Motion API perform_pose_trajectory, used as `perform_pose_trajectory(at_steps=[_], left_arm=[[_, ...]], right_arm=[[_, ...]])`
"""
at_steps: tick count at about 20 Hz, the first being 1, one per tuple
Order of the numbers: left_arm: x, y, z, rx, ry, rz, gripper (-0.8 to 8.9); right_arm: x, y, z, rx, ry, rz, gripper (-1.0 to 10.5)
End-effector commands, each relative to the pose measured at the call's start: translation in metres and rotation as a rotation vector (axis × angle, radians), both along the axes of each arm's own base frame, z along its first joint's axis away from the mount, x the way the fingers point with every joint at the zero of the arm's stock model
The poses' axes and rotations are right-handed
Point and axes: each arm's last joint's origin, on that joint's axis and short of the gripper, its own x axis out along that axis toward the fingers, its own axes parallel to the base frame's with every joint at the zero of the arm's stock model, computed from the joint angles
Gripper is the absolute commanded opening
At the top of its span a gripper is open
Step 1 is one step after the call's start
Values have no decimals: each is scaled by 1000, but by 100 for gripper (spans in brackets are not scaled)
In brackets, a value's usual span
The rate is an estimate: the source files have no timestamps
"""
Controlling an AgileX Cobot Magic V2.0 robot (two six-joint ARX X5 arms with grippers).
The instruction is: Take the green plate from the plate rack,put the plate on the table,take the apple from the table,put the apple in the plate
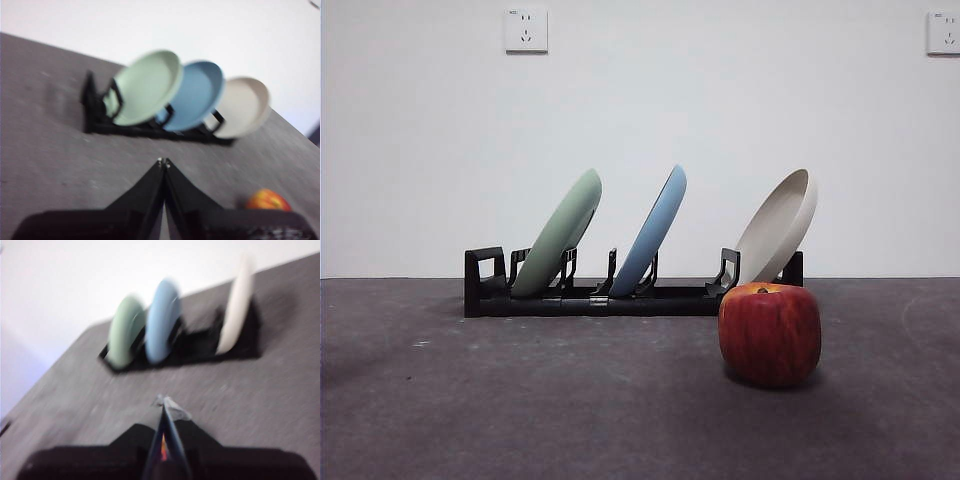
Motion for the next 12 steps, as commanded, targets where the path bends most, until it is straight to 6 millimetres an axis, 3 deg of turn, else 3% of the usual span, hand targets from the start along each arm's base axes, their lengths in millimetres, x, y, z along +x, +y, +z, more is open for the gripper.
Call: perform_pose_trajectory(at_steps=[1,12], left_arm=[[2,-2,14,59,4,-98,-8],[12,-9,66,148,94,-399,-8]], right_arm=[[5,2,14,-92,36,114,-12],[16,12,53,-260,251,372,-12]])
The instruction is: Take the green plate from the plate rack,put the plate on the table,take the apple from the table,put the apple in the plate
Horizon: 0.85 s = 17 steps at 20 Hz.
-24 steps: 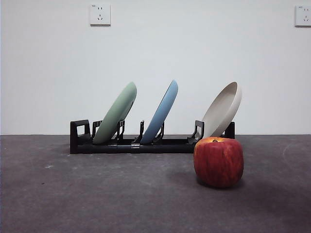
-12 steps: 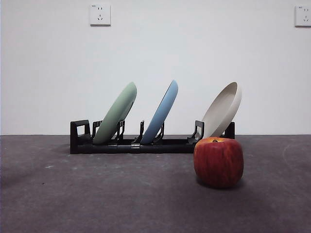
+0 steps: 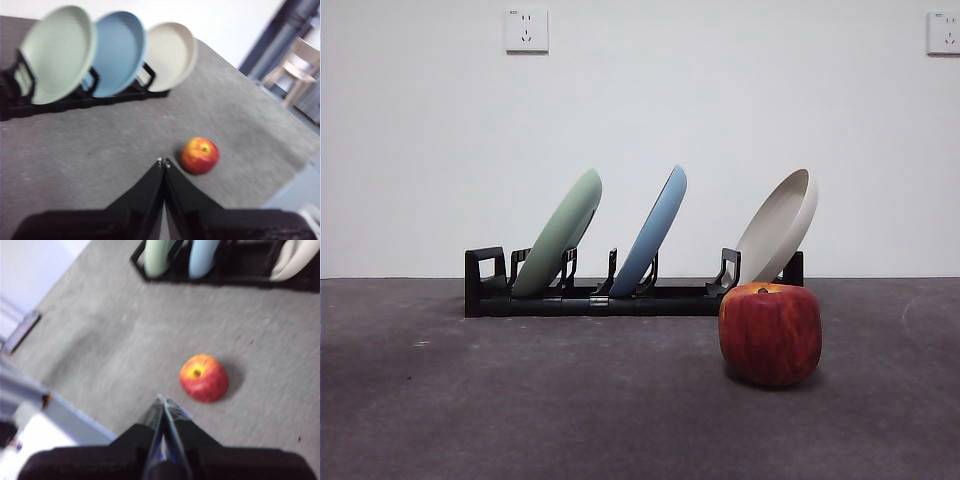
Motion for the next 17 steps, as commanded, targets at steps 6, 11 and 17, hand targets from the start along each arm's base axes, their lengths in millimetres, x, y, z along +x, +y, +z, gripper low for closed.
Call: perform_pose_trajectory(at_steps=[6,11,17], left_arm=[[5,-2,19,91,65,-146,-8],[6,-1,16,117,119,-96,454],[10,1,17,161,102,-34,629]], right_arm=[[-4,5,6,-74,54,113,-8],[-3,5,6,-63,69,96,547],[-3,5,6,-55,80,87,603]])
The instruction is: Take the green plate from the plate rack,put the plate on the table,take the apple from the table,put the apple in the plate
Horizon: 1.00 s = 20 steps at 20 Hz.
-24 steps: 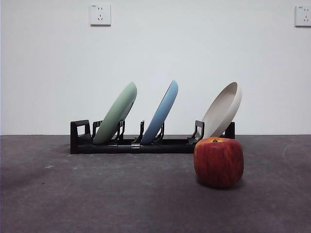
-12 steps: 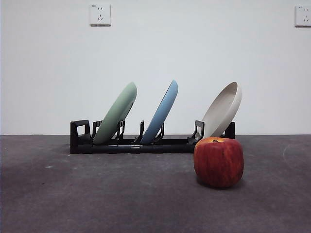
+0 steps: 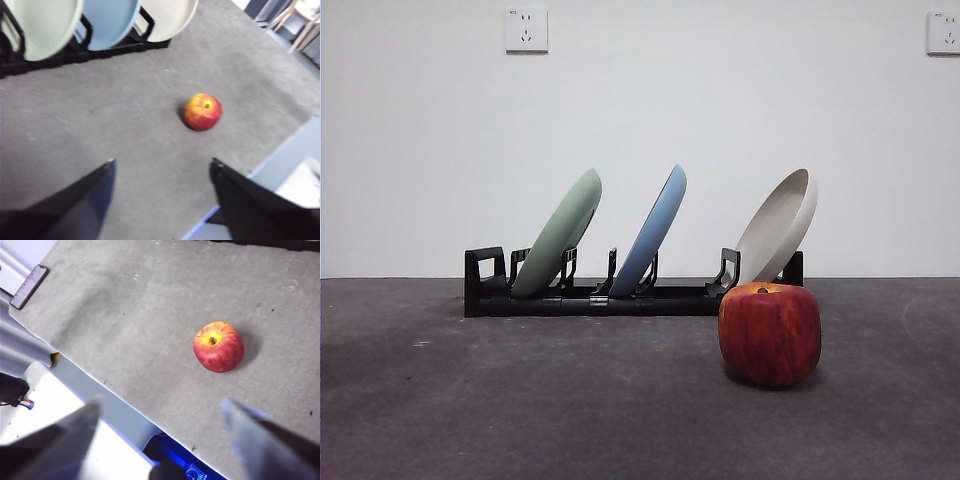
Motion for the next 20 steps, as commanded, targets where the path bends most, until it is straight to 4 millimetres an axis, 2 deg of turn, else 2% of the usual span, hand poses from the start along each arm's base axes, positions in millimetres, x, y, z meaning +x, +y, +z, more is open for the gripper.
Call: perform_pose_trajectory(at_steps=[1,6,10,20], left_arm=[[4,0,3,14,-50,-3,629],[30,-6,4,28,-90,-19,628],[68,-23,3,47,-170,-19,629],[202,-81,3,167,-236,26,628]], right_arm=[[0,0,1,6,0,-6,603],[0,0,1,8,4,-10,603],[0,0,1,12,8,-14,603],[0,0,1,12,9,-14,599]])
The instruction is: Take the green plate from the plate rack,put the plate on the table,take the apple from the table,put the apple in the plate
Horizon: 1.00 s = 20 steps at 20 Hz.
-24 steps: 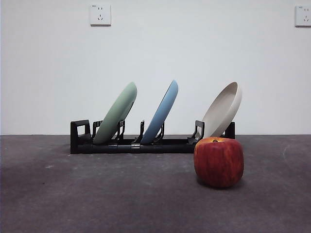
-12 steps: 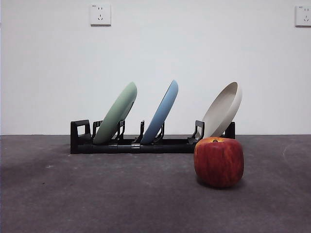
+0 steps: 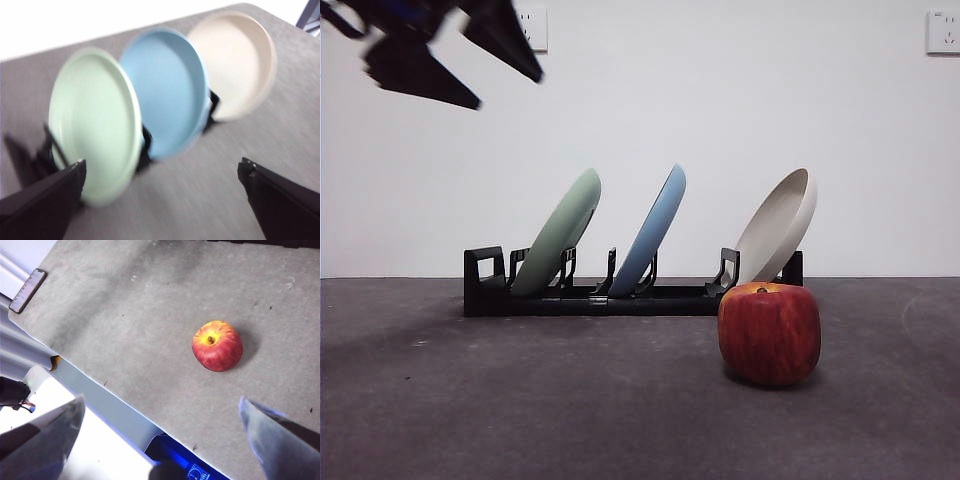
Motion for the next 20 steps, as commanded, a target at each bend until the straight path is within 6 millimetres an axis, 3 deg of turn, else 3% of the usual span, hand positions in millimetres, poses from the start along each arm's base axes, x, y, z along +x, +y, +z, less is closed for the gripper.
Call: perform_pose_trajectory(at_steps=[1,6,9,18,20], left_arm=[[28,-12,-7,29,-17,-10,628],[80,-34,-26,78,-18,7,628],[101,-42,-45,108,-18,11,628],[119,-49,-79,124,8,17,623],[119,-49,-80,126,13,17,551]], right_arm=[[0,0,1,5,-3,-2,599],[0,0,1,4,-3,-1,599],[0,0,1,4,-3,-1,599],[0,0,1,4,-5,-2,599],[0,0,2,4,-7,-2,599]])
